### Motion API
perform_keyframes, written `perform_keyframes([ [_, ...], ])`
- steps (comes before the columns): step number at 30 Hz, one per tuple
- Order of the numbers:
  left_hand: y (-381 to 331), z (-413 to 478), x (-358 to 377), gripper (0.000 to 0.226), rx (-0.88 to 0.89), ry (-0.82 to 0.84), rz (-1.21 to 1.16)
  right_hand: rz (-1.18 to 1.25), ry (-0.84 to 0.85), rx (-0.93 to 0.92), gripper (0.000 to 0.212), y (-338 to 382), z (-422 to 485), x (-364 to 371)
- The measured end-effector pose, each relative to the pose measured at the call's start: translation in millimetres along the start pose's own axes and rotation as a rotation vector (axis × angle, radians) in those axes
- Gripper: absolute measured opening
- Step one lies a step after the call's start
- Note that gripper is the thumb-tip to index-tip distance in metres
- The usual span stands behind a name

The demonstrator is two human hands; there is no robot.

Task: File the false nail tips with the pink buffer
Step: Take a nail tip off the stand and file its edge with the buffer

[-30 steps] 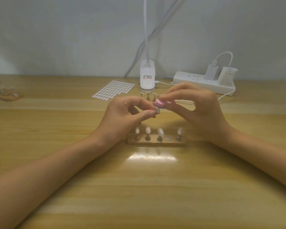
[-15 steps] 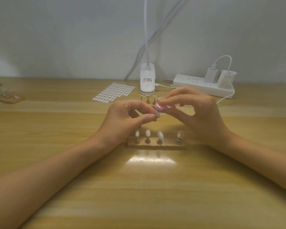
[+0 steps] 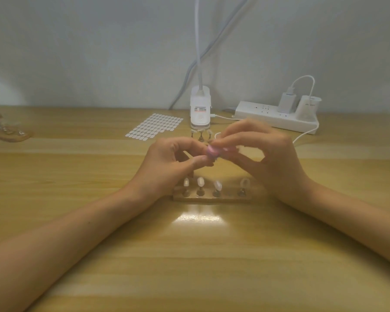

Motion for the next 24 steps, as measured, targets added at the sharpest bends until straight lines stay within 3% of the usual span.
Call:
perform_keyframes([
  [2,-0.2,0.0,0.5,0.003,0.003,-0.001,0.020,-0.007,0.025,-0.081,0.017,7.1,-0.7,3.6],
  [12,-1.7,0.3,0.8,0.020,-0.026,0.006,-0.026,-0.013,-0.010,-0.030,0.021,1.1,2.2,-3.2],
  [16,-1.8,-0.9,1.8,0.020,-0.032,0.018,-0.053,-0.031,0.022,-0.098,0.017,8.1,0.2,1.6],
  [20,0.5,1.0,0.7,0.014,-0.037,0.012,-0.042,-0.022,-0.021,-0.019,0.019,-1.0,2.1,-5.2],
  [24,-1.6,-0.7,2.1,0.015,-0.026,0.024,-0.046,-0.033,0.024,-0.114,0.016,8.4,-0.2,2.5],
])
Point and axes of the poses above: each hand's wrist, its own z-axis towards the middle knuckle, its own x-axis out of the palm, y = z × x, the point moved 5 cm from there along z, towards the middle knuckle, and after that the axes turned 9 degrees about -z, right-handed, at the moved point
